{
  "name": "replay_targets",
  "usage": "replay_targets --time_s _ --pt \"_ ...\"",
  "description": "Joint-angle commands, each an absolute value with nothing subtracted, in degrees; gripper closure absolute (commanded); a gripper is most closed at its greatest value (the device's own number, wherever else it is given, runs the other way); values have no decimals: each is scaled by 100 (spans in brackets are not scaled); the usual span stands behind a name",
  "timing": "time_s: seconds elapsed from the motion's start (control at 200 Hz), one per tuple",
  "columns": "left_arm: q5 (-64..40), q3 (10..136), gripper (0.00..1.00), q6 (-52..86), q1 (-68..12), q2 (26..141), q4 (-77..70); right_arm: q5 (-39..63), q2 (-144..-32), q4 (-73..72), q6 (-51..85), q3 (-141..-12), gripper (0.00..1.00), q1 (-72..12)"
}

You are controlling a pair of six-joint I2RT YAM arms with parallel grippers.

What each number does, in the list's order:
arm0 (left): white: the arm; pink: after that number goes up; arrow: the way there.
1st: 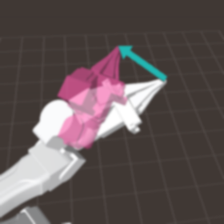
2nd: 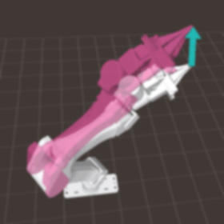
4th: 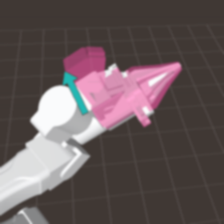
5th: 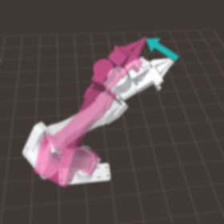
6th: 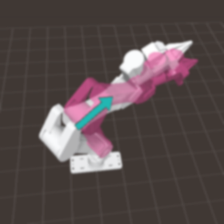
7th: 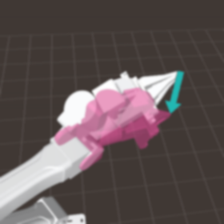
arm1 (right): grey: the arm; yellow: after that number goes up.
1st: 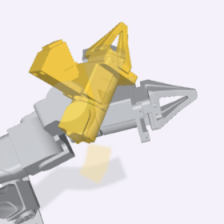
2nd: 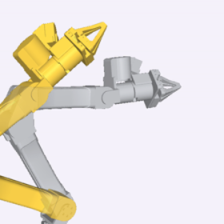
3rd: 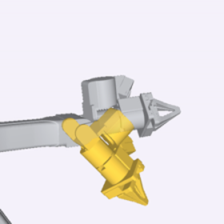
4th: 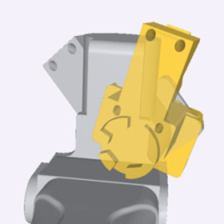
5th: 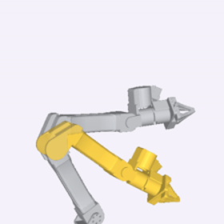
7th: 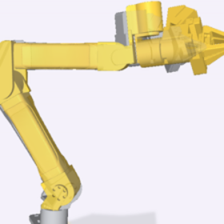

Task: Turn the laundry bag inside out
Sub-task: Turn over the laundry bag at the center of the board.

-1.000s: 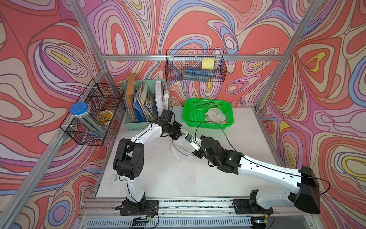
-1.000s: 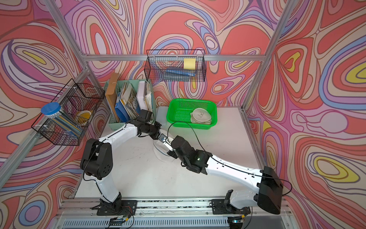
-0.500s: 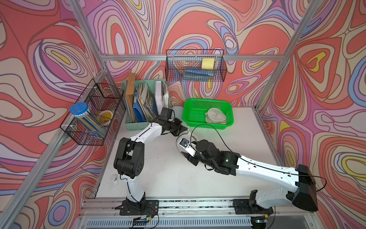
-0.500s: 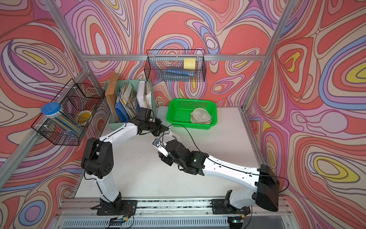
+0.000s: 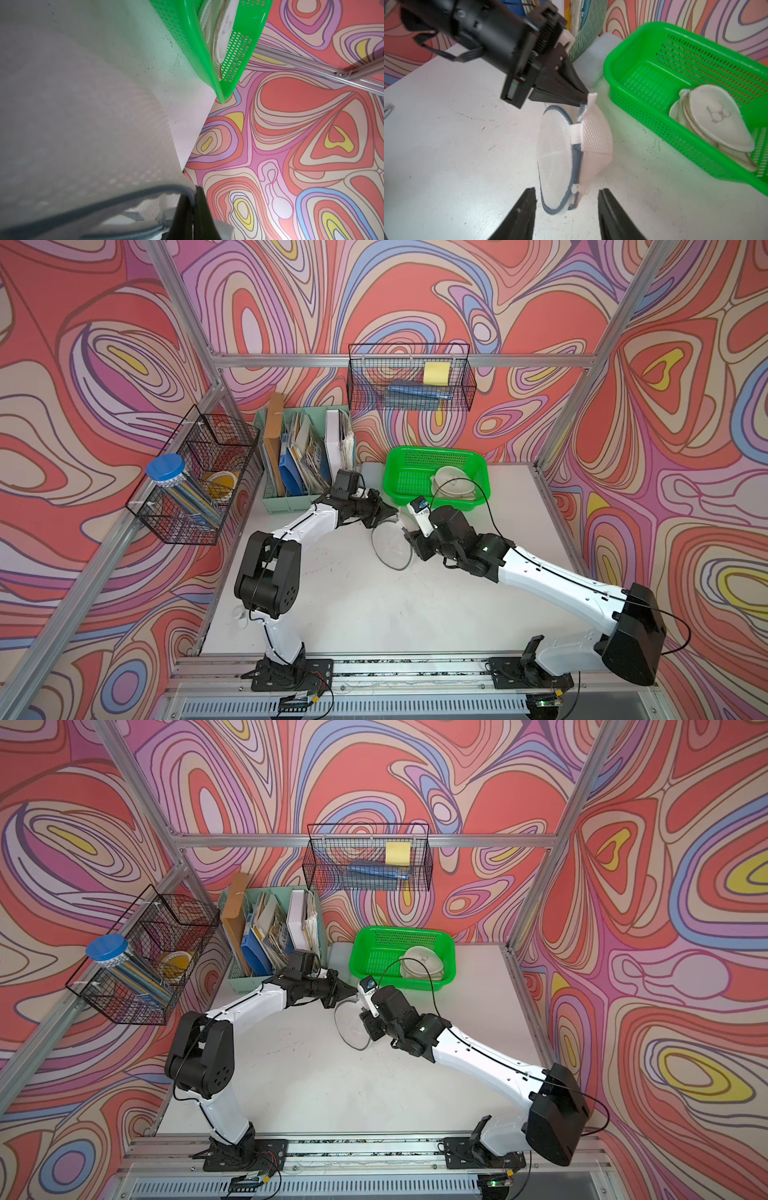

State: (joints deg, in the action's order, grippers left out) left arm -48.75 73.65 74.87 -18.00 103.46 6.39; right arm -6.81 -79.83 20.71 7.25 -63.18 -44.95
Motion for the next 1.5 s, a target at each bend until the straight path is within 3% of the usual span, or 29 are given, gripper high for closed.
replay_targets --time_s 0.0,0.19,0.471,0.576,0.791,0.886,1.011,1.297,1.497 --pt "-5303 7300 100 7059 -1760 10065 352 245 -8139 2189 1242 -6338 55 -4310" --pt "-5457 7422 100 6536 -1765 10006 842 1255 -8524 2300 1404 -6371 64 -3951" --pt "-5462 7418 100 6379 -1766 10011 1076 1734 -8753 2459 1367 -6482 63 -3790" --pt "-5467 7442 100 6346 -1764 10020 1142 1934 -8843 2569 1289 -6524 67 -3744" --pt "-5451 7444 100 6315 -1764 10020 1195 2065 -8881 2677 1135 -6569 74 -3749" --pt "-5468 7444 100 6315 -1764 10019 1196 1962 -8925 2755 1067 -6609 66 -3745" --pt "-5491 7473 100 6301 -1761 10027 1217 1863 -8981 2777 988 -6614 66 -3735" --pt "-5489 7518 100 6243 -1765 10061 1320 1960 -9016 2847 934 -6671 83 -3739" --pt "-5452 7644 100 6146 -1760 10155 1470 1813 -8856 2999 837 -6680 82 -3735"
